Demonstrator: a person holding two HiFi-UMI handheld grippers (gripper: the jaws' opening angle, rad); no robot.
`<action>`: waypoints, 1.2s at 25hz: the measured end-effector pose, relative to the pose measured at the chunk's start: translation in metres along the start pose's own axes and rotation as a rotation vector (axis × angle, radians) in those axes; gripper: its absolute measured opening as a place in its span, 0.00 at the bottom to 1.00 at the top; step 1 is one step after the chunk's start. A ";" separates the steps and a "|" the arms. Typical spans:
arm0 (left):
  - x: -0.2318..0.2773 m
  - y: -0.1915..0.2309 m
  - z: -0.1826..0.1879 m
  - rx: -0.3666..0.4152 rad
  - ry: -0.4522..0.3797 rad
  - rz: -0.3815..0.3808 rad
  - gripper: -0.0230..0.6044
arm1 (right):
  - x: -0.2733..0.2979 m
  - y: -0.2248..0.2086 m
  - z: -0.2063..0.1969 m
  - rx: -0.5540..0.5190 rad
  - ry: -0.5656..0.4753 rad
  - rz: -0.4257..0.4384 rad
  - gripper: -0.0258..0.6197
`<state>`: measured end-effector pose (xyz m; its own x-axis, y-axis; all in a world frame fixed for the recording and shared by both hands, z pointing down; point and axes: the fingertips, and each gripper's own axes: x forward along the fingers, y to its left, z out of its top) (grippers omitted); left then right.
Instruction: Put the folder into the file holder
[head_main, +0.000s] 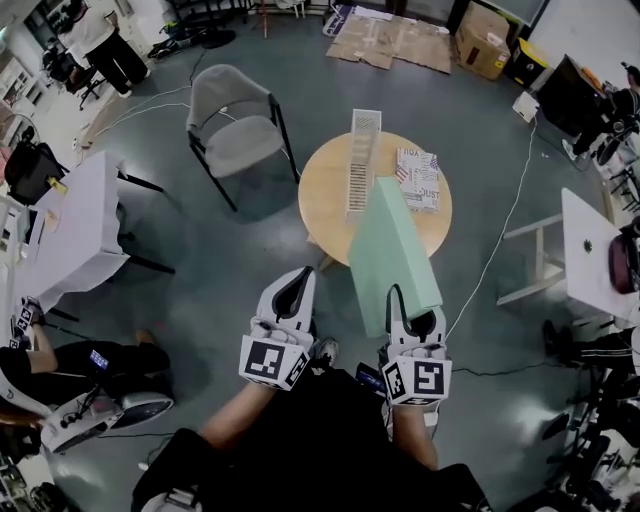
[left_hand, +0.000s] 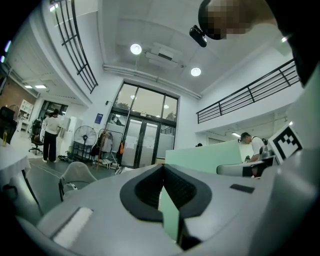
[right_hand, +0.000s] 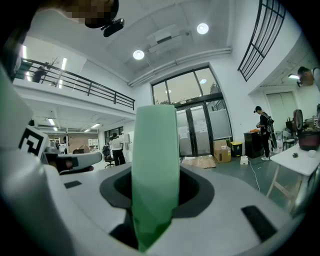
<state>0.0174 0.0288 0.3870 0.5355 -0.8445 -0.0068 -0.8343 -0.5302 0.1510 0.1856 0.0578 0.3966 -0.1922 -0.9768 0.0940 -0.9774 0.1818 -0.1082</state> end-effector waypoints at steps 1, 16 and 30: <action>0.004 0.002 -0.001 -0.001 0.004 -0.001 0.05 | 0.004 0.000 0.000 0.002 0.000 0.002 0.27; 0.066 0.049 0.009 -0.010 -0.018 -0.012 0.05 | 0.084 -0.011 0.010 -0.013 -0.006 -0.019 0.27; 0.133 0.098 0.008 -0.032 -0.003 -0.041 0.05 | 0.167 -0.022 0.016 -0.025 -0.004 -0.071 0.27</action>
<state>0.0054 -0.1358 0.3927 0.5687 -0.8224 -0.0168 -0.8069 -0.5618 0.1825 0.1765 -0.1109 0.3988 -0.1220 -0.9878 0.0966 -0.9904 0.1149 -0.0763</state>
